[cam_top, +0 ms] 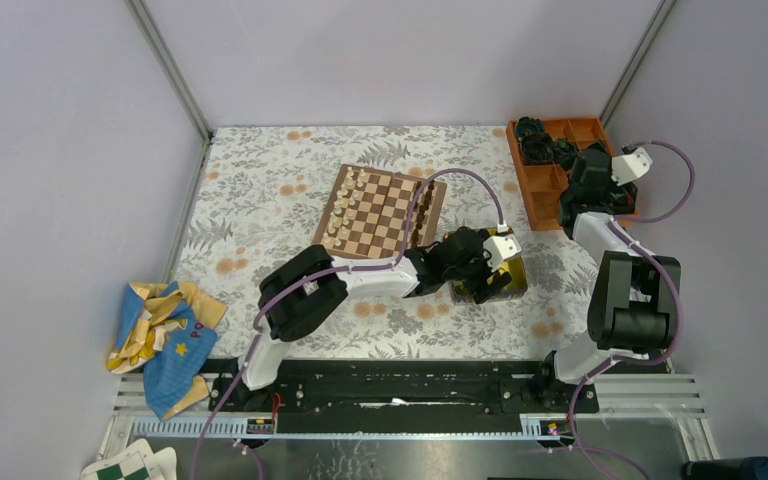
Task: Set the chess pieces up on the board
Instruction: Pick up the chess piece from the storage box.
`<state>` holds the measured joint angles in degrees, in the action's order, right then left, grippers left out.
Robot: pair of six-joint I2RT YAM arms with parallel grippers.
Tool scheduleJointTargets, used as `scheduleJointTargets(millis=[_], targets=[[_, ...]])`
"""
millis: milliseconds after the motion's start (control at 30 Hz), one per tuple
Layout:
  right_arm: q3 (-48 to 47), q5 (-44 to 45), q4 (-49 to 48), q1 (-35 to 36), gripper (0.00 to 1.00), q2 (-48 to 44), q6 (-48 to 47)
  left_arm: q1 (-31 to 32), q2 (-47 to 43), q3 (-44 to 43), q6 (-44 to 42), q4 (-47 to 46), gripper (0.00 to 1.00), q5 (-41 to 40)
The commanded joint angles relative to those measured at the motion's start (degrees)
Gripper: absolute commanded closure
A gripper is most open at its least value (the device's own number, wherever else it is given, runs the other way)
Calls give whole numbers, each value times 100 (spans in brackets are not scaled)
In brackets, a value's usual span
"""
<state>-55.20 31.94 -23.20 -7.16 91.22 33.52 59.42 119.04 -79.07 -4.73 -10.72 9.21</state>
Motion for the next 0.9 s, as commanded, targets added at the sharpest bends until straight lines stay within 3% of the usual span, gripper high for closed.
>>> scheduleJointTargets(millis=[0, 267, 533, 633, 733, 867], targets=[[7, -58, -367, -14, 16, 45, 111, -4, 28, -146, -79, -535, 17, -153], [7, -149, -411, -14, 16, 123, 117, -25, -265, -3, -40, -584, 18, 3], [58, -201, -484, -13, 16, 107, 130, -135, -7, -188, -46, -580, 22, 65], [51, -205, -491, -14, 16, 115, 129, -156, 58, -226, -50, -589, 29, 78], [68, -205, -514, -14, 16, 124, 132, -204, 136, -265, -34, -623, 47, 33], [68, -209, -534, -14, 17, 159, 120, -274, 269, -404, -2, -541, 47, 193]])
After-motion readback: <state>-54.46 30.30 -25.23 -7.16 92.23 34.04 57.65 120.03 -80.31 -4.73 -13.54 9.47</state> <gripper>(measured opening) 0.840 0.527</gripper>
